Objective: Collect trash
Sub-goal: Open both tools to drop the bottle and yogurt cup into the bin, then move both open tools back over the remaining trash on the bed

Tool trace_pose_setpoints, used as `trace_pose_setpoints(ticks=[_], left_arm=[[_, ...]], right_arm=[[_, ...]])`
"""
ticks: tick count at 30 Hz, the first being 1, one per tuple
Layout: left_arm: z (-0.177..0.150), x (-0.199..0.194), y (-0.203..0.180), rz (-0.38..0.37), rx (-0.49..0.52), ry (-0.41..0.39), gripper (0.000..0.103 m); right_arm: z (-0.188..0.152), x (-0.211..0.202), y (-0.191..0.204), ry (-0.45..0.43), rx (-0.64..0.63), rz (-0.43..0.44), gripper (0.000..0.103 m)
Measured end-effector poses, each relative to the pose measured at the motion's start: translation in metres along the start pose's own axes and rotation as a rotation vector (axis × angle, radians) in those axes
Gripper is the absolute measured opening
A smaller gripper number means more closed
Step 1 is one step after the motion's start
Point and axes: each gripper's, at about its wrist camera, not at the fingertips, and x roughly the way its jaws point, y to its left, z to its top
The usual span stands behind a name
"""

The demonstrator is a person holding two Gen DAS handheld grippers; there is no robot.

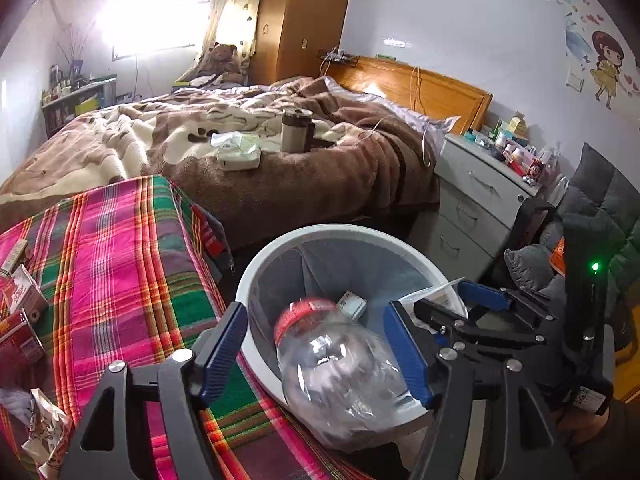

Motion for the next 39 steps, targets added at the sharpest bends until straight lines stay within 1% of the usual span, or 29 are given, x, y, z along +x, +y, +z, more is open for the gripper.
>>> trace_pose_setpoints(ticks=[9, 15, 18, 21, 30, 34, 39], left_arm=[[0.001, -0.018, 0.010, 0.015, -0.019, -0.035, 0.072], [0.000, -0.034, 0.020, 0.027, -0.037, -0.057, 0.072], [-0.001, -0.041, 0.027, 0.052, -0.046, -0.064, 0.072], [-0.004, -0.051, 0.035, 0.059, -0.065, -0.075, 0.072], [-0.014, -0.078, 0.065, 0.134, -0.105, -0.109, 0.072], [-0.023, -0.088, 0.085, 0.203, -0.133, -0.124, 0.072], [-0.033, -0.101, 0.115, 0.262, -0.192, -0.131, 0.072]], right_arm=[[0.004, -0.010, 0.003, -0.030, 0.019, 0.003, 0.069], [0.006, -0.018, 0.014, -0.060, 0.021, 0.018, 0.069], [0.007, -0.021, 0.021, -0.073, 0.016, 0.028, 0.069], [0.009, -0.023, 0.028, -0.085, 0.015, 0.040, 0.069], [0.010, -0.028, 0.056, -0.119, -0.007, 0.094, 0.069], [0.012, -0.025, 0.070, -0.131, -0.024, 0.122, 0.069], [0.016, -0.021, 0.093, -0.145, -0.050, 0.166, 0.069]])
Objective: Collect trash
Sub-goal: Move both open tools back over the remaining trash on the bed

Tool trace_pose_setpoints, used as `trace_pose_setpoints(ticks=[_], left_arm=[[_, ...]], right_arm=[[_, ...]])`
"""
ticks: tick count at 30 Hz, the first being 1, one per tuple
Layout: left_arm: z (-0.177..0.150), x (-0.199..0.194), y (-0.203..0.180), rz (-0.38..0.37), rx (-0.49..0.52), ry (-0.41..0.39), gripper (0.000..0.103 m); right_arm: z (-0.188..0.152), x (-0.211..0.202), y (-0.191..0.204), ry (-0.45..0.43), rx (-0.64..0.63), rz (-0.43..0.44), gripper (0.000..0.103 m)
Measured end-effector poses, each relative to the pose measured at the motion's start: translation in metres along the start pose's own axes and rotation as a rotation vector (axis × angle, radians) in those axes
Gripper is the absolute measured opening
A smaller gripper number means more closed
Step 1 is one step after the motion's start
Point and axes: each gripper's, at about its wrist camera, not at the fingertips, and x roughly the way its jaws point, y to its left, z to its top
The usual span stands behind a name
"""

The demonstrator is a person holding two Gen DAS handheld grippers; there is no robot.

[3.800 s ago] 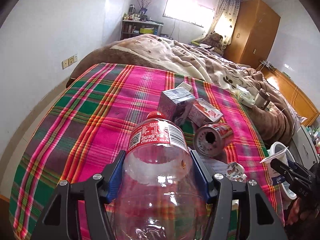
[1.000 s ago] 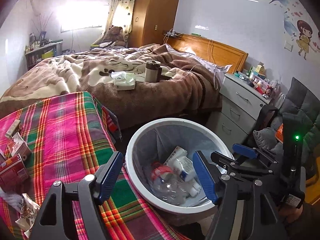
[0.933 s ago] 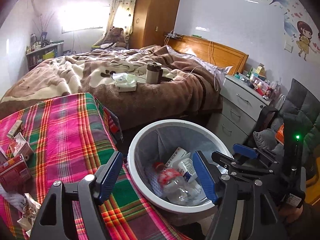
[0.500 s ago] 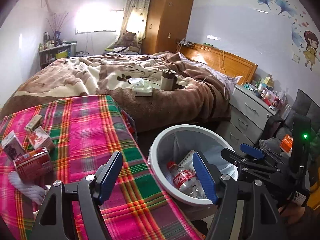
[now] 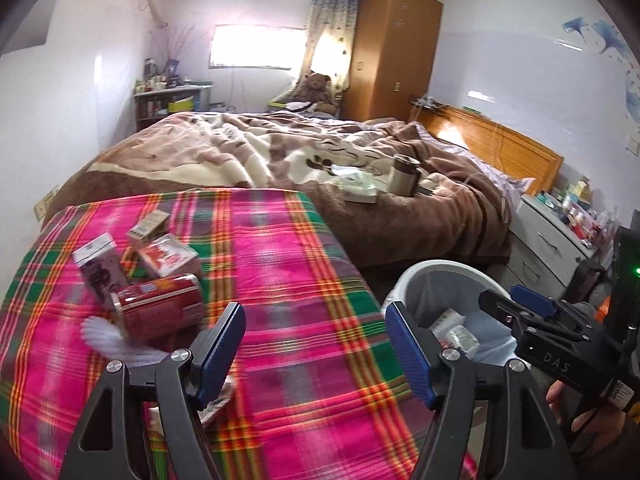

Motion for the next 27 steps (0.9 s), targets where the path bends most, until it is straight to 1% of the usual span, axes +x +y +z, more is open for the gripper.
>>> trace_pose_setpoints(ticks=[7, 9, 11, 14, 19, 24, 27], left_arm=[[-0.004, -0.009, 0.049, 0.099, -0.061, -0.005, 0.072], [-0.007, -0.008, 0.063, 0.134, -0.090, 0.005, 0.072], [-0.009, -0.006, 0.079, 0.153, -0.125, 0.019, 0.072], [-0.016, 0.000, 0.098, 0.202, -0.155, 0.054, 0.072], [-0.026, 0.013, 0.123, 0.203, -0.226, 0.096, 0.072], [-0.032, 0.027, 0.141, 0.209, -0.249, 0.134, 0.072], [-0.035, 0.030, 0.150, 0.203, -0.252, 0.151, 0.072]], right_arm=[[0.007, 0.018, 0.032, 0.012, -0.040, 0.064, 0.069], [0.008, 0.024, 0.042, 0.020, -0.060, 0.076, 0.069], [0.009, 0.029, 0.049, 0.026, -0.074, 0.086, 0.069], [0.011, 0.037, 0.062, 0.038, -0.096, 0.117, 0.069], [0.014, 0.049, 0.081, 0.054, -0.130, 0.142, 0.069], [0.015, 0.054, 0.092, 0.065, -0.128, 0.159, 0.069], [0.009, 0.058, 0.099, 0.087, -0.134, 0.172, 0.069]])
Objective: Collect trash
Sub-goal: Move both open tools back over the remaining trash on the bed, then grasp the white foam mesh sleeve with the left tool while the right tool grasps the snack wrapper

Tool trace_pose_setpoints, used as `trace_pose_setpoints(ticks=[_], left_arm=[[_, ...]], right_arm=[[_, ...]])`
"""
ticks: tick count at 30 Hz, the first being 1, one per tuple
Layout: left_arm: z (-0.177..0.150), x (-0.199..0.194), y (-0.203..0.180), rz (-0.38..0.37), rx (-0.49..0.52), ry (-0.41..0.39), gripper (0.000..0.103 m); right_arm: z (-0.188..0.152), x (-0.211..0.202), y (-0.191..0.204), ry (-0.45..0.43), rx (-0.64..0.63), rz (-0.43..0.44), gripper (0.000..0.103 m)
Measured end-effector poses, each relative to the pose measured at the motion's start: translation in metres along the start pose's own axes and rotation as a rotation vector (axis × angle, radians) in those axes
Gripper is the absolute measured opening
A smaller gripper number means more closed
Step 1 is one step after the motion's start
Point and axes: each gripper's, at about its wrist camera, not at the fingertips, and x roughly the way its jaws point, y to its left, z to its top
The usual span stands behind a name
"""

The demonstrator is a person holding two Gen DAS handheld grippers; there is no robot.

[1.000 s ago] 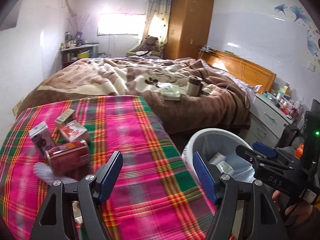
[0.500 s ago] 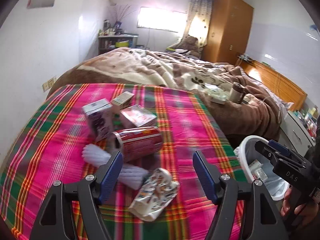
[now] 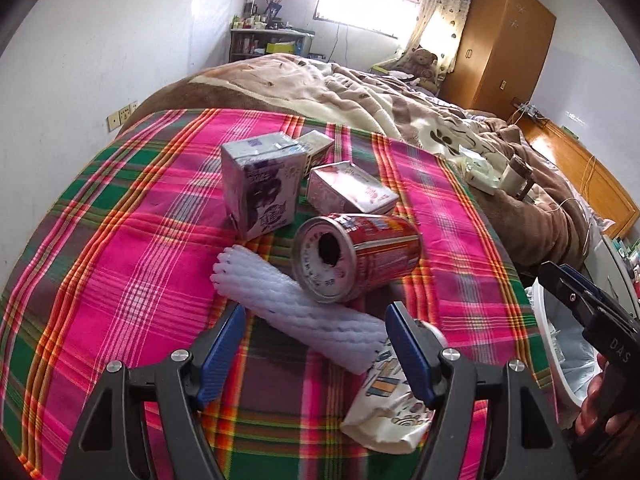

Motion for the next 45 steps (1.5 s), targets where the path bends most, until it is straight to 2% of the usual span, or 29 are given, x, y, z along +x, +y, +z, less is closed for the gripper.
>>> trace_pose_setpoints(ticks=[3, 7, 12, 16, 22, 25, 27, 32, 33, 35, 45], left_arm=[[0.000, 0.009, 0.010, 0.018, -0.006, 0.026, 0.072], [0.002, 0.019, 0.024, -0.049, -0.065, 0.060, 0.072], [0.007, 0.029, 0.034, -0.079, -0.113, 0.084, 0.072], [0.011, 0.027, 0.035, -0.045, -0.094, 0.059, 0.072], [0.009, 0.026, 0.051, -0.048, -0.127, 0.068, 0.074], [0.008, 0.019, 0.055, 0.010, -0.089, 0.049, 0.074], [0.007, 0.016, 0.060, 0.004, -0.083, 0.052, 0.074], [0.002, 0.009, 0.084, 0.061, -0.102, 0.061, 0.074], [0.002, 0.008, 0.089, 0.057, -0.109, 0.063, 0.074], [0.002, 0.005, 0.095, 0.035, -0.129, 0.059, 0.074], [0.019, 0.013, 0.088, -0.128, -0.212, 0.057, 0.073]], right_arm=[[-0.007, 0.007, 0.010, 0.035, -0.006, 0.022, 0.069], [-0.016, 0.012, 0.024, 0.079, -0.018, 0.060, 0.069], [-0.026, 0.016, 0.039, 0.128, -0.026, 0.117, 0.069], [-0.035, 0.020, 0.053, 0.165, -0.050, 0.140, 0.069], [-0.039, 0.023, 0.068, 0.193, -0.055, 0.180, 0.069], [-0.040, 0.025, 0.074, 0.213, -0.050, 0.200, 0.069], [-0.042, 0.027, 0.077, 0.230, -0.038, 0.224, 0.069], [-0.044, 0.029, 0.084, 0.239, -0.016, 0.234, 0.066], [-0.044, 0.030, 0.087, 0.237, -0.016, 0.226, 0.063], [-0.044, 0.031, 0.088, 0.243, -0.013, 0.222, 0.040], [-0.041, 0.027, 0.079, 0.209, 0.022, 0.198, 0.040]])
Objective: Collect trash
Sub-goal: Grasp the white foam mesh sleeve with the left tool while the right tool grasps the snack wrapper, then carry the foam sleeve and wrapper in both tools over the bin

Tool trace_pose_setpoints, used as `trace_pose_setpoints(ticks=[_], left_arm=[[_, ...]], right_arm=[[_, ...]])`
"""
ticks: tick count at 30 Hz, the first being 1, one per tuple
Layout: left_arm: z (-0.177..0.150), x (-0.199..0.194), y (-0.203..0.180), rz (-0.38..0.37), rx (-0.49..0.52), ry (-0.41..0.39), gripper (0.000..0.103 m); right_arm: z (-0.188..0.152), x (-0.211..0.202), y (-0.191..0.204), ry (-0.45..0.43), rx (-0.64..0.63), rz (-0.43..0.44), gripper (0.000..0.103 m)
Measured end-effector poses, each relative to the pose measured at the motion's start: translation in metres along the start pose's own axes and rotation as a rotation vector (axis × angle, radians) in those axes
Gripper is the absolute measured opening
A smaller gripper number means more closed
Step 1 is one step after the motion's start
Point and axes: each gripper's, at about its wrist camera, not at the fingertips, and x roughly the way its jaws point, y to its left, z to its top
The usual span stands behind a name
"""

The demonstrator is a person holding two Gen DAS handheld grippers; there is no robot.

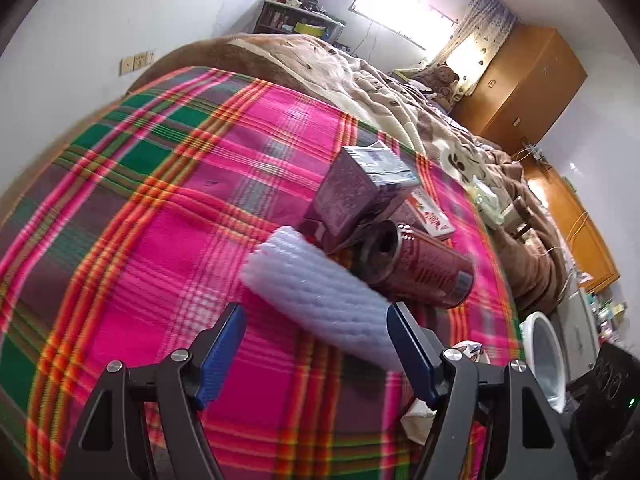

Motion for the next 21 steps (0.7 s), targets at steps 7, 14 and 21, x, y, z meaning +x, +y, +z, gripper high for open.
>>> trace_pose_setpoints(ticks=[7, 14, 21], left_arm=[[0.004, 0.020, -0.005, 0.033, -0.075, 0.015, 0.072], [0.003, 0.029, -0.019, 0.065, -0.038, 0.020, 0.046], [-0.003, 0.010, -0.036, 0.043, 0.024, -0.046, 0.027]], right_arm=[[0.005, -0.013, -0.017, -0.044, 0.036, -0.041, 0.040], [0.004, -0.021, -0.028, -0.066, 0.057, -0.053, 0.040], [0.003, -0.033, -0.033, -0.096, 0.056, -0.071, 0.040]])
